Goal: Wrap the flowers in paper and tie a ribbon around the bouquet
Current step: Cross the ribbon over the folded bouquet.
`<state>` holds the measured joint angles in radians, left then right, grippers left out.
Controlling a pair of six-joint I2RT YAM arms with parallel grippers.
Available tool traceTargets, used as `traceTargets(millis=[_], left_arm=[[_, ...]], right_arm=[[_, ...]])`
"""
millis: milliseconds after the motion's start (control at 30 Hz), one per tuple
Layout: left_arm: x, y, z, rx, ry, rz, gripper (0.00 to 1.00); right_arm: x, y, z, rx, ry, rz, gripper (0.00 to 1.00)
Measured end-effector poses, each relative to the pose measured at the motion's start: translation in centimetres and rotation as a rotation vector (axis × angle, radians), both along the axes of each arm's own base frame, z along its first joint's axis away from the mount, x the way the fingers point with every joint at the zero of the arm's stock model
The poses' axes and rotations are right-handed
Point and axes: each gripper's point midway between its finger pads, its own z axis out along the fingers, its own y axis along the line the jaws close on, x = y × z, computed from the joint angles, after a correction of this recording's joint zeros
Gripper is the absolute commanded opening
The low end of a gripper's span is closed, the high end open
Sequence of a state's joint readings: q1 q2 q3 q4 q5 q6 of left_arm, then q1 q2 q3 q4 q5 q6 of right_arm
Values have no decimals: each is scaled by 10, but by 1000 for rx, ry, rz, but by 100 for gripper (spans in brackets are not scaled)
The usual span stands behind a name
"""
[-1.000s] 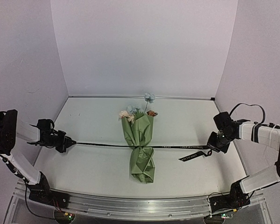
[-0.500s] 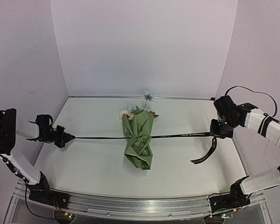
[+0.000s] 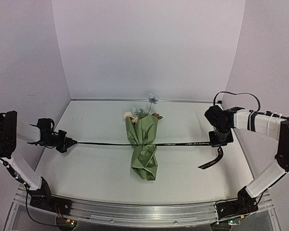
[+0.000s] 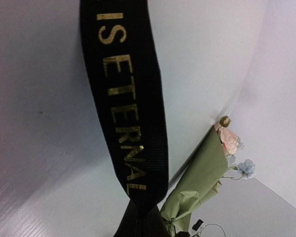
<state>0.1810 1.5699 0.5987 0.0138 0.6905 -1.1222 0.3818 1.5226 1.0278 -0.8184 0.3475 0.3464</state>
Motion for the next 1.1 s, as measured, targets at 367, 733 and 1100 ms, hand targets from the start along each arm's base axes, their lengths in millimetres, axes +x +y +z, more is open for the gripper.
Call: traceTargets(millis=[367,733,1100], left_arm=[[-18,-8,-17,-46,72,-29,0],[3,-10,16,121,-73,-99,0],[8,-4,16,220,-95,-91,0]], right_arm=[[-22,-10,-3,212,36,-102,0],[-30,-3,1,115,112,60,0],[19,13,65,-258,49,366,1]])
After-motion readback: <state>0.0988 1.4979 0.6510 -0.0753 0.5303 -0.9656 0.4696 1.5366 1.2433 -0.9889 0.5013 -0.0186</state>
